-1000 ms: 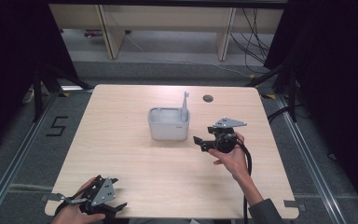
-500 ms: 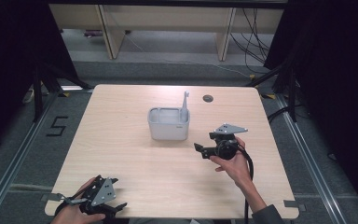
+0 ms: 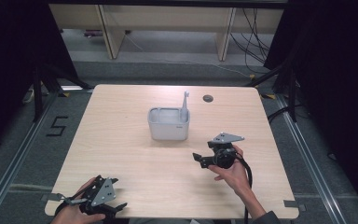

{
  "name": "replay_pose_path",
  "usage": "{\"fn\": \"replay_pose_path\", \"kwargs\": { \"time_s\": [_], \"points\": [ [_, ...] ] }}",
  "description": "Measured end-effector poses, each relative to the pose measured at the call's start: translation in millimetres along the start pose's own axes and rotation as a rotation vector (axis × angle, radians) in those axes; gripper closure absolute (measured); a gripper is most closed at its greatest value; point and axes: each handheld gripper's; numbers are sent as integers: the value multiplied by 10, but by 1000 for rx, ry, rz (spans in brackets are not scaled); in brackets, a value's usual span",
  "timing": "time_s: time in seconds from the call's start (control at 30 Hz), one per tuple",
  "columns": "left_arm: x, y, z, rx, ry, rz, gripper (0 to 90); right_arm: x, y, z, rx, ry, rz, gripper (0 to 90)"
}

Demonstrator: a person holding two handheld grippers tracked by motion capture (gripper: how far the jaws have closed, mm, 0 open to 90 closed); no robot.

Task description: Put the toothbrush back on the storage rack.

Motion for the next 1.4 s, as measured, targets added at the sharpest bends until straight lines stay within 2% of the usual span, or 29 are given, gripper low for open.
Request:
{"fn": "replay_pose_path", "kwargs": {
  "time_s": [0.03,0.13,0.2,0.23,0.27,0.3,0.33,0.37,0.4,0.43,0.47,0.53,0.57,0.67,0.73,0.77,0.83,0.9,0.97,1.0,1.03,1.1,1.13,1.17,1.2,1.27,1.3,1.33,1.4],
  "points": [
    [12,-2,13,-7,-2,3,155,11,-17,-15,11,12,4,210],
    [8,8,5,17,-20,-29,156,4,-74,-28,13,18,-4,209],
    [8,2,10,7,-9,-7,155,-4,-99,-41,22,22,-21,206],
    [8,0,10,2,-2,-5,156,-12,-116,-54,38,25,-13,209],
    [6,0,7,5,-1,-7,156,-19,-122,-35,9,28,-14,207],
    [6,0,7,5,-1,-7,155,-19,-122,-35,9,28,-14,207],
    [10,0,11,2,-5,-5,155,-41,-153,-70,46,29,-24,207],
    [12,1,13,4,-7,-6,155,-48,-163,-60,25,18,-23,207],
    [6,6,8,8,-18,-19,155,-44,-179,-61,21,33,-24,207],
    [6,6,8,8,-18,-19,156,-50,-199,-76,25,24,-20,207],
    [10,4,10,7,0,-14,155,-60,-211,-75,7,25,-32,203],
    [8,3,10,5,2,-13,155,-63,-213,-76,3,29,-40,201],
    [6,4,8,6,4,-14,155,-94,-232,-96,-1,23,-27,205],
    [12,4,14,-6,3,-2,155,-113,-242,-97,-3,29,-28,204],
    [4,5,7,1,0,-6,155,-134,-264,-125,31,44,-32,204],
    [11,2,12,-5,-2,5,155,-150,-276,-104,-5,44,-20,205],
    [7,2,12,-5,-1,1,156,-187,-295,-139,39,37,-33,204],
    [7,2,12,-5,-1,1,155,-193,-302,-125,23,46,-28,204],
    [11,1,13,-5,-1,3,155,-230,-325,-147,51,58,-32,199],
    [12,1,14,-6,-1,4,155,-237,-335,-129,34,58,-23,195],
    [12,1,13,-6,-1,3,155,-268,-354,-140,43,62,-28,190],
    [11,1,13,-5,0,3,155,-285,-367,-118,9,57,-16,190],
    [11,1,12,-5,0,3,155,-312,-379,-132,35,51,-30,190],
    [8,2,13,-5,-1,0,155,-319,-389,-132,29,54,-22,190],
    [13,1,14,-6,0,4,155,-333,-400,-144,45,54,-29,190],
    [7,2,7,4,3,-4,156,-340,-417,-130,16,58,-23,190],
    [10,2,12,-4,0,4,156,-366,-426,-157,44,41,-40,191],
    [6,3,11,-4,1,0,155,-364,-438,-150,22,33,-28,191],
    [5,3,10,-4,0,0,155,-379,-454,-148,14,45,-31,192]
  ]
}}
Point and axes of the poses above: each handheld gripper's, and its own axes: x roughly forward along the jaws, y roughly out of its top, z roughly to its right, and after that the axes turned 3 degrees about -y, right-handed
